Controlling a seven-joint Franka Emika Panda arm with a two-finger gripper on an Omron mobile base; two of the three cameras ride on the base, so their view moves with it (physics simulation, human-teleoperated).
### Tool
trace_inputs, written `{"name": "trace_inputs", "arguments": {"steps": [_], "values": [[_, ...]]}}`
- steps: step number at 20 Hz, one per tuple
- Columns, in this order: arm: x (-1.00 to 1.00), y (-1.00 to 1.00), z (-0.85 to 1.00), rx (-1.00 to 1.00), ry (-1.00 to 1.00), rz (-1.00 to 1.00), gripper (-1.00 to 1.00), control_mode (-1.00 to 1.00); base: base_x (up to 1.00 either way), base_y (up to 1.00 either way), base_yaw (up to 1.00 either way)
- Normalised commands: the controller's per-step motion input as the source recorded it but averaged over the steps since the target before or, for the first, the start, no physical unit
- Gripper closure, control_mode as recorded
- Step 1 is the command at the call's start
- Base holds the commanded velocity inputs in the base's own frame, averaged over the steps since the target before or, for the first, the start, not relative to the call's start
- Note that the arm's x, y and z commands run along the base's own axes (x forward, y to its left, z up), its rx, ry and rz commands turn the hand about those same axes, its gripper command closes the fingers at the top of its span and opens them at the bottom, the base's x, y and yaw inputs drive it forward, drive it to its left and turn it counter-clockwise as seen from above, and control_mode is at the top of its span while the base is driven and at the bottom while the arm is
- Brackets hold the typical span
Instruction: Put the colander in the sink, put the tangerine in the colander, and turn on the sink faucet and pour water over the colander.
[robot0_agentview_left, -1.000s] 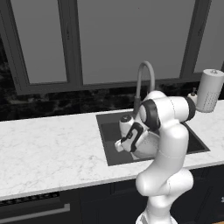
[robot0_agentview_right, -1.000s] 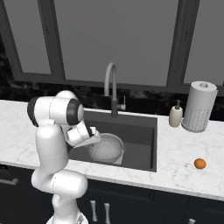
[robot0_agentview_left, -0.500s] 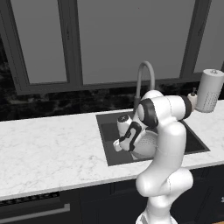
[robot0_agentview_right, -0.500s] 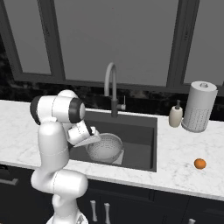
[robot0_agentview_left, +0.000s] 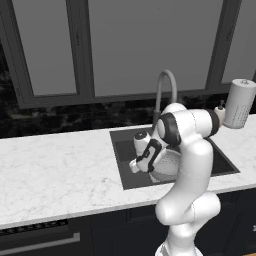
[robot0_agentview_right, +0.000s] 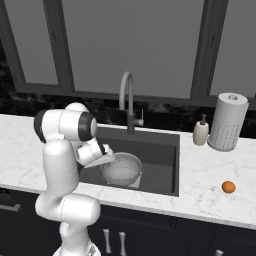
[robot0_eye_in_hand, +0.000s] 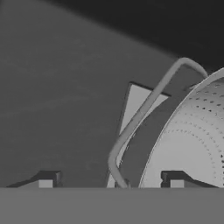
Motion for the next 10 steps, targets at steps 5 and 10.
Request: {"name": "trace_inputs", "arguments": {"steps": [5,10], "values": [[-0.15,-0.02,0.23,0.0,-0.06,0.0,-1.0,-1.0,0.0,0.0,0.0],[-0.14,-0.01,0.62,0.02,0.0,-0.02,-1.0,-1.0,0.0,0.0,0.0]]}}
